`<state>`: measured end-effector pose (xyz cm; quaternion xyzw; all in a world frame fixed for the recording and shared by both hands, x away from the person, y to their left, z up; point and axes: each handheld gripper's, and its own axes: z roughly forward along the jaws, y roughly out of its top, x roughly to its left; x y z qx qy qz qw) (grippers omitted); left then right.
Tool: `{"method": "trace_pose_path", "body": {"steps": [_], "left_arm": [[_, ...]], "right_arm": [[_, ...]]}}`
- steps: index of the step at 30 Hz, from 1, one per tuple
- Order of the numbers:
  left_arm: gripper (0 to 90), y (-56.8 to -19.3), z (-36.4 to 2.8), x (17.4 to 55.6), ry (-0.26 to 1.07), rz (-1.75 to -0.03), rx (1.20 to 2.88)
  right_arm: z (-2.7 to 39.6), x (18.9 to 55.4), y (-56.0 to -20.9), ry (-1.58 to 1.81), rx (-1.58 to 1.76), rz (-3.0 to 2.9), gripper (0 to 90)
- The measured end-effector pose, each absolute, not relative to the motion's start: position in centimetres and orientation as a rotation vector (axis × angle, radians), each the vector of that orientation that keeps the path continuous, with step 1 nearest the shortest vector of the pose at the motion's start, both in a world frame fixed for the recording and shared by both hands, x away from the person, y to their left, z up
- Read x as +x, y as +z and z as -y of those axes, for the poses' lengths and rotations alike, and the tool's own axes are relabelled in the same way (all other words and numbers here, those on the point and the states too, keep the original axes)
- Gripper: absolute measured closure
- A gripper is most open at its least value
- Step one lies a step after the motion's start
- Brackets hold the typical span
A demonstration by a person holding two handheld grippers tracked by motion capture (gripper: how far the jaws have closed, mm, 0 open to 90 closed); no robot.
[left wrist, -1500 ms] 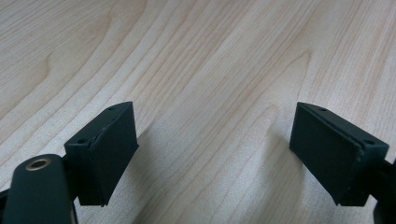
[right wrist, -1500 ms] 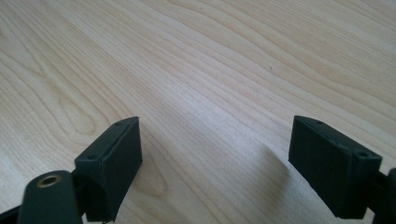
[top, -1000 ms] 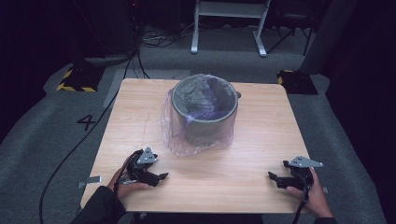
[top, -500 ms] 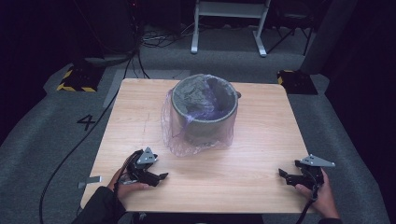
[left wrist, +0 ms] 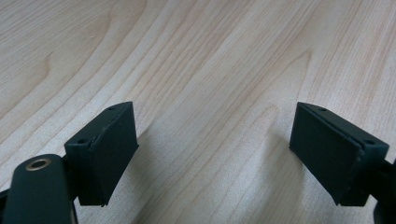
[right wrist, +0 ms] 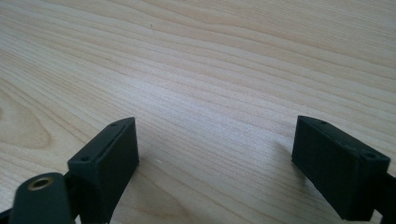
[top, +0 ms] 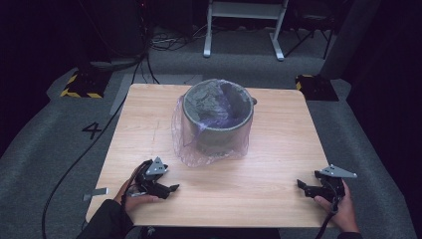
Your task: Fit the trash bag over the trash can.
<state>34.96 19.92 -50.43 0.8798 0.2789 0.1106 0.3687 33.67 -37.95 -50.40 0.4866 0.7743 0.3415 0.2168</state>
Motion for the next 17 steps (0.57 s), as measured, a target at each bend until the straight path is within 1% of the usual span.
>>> {"method": "trace_pose_path", "body": {"steps": [17], "left_arm": [[14.6, -50.46, -19.86, 35.06, 0.283, -0.710, 2.256]], "right_arm": [[37.94, 33.66, -50.40, 0.945, 1.350, -2.144, 14.7]]}}
